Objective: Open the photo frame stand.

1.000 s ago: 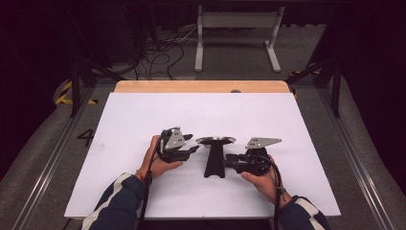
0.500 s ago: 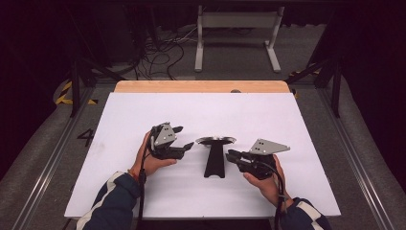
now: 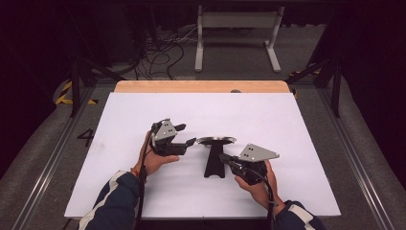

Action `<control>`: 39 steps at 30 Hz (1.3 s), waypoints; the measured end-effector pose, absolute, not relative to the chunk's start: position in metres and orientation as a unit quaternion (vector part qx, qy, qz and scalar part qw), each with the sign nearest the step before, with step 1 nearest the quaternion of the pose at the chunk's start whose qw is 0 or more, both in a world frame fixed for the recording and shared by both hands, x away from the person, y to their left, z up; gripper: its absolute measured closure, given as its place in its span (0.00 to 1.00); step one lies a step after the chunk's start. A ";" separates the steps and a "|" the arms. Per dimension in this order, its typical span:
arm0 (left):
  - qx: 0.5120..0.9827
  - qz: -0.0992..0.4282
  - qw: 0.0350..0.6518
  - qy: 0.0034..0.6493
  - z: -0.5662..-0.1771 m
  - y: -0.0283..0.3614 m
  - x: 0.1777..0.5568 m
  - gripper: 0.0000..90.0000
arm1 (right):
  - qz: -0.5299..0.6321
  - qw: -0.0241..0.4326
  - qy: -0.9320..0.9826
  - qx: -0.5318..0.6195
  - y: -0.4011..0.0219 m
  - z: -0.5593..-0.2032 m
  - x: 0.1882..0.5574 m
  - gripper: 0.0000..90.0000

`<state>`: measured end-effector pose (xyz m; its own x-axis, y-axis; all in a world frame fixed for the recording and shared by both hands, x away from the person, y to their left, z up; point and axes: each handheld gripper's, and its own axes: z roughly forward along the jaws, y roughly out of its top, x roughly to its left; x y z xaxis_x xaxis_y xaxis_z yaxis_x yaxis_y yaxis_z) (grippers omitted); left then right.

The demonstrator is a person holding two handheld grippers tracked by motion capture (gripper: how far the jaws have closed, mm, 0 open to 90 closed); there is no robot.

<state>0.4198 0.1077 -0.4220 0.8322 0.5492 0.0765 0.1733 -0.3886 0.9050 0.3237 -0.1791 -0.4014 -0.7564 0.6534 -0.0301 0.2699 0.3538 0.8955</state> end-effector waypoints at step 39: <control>0.844 0.149 0.492 0.151 -0.434 0.076 0.420 0.64 | 0.470 0.181 0.819 0.274 -0.154 -0.417 0.325 1.00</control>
<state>0.4198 0.0757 -0.4339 0.9103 0.4009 0.1027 0.1083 -0.4703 0.8758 0.3248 -0.1544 -0.4172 -0.7844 0.6189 -0.0402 0.2778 0.4086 0.8694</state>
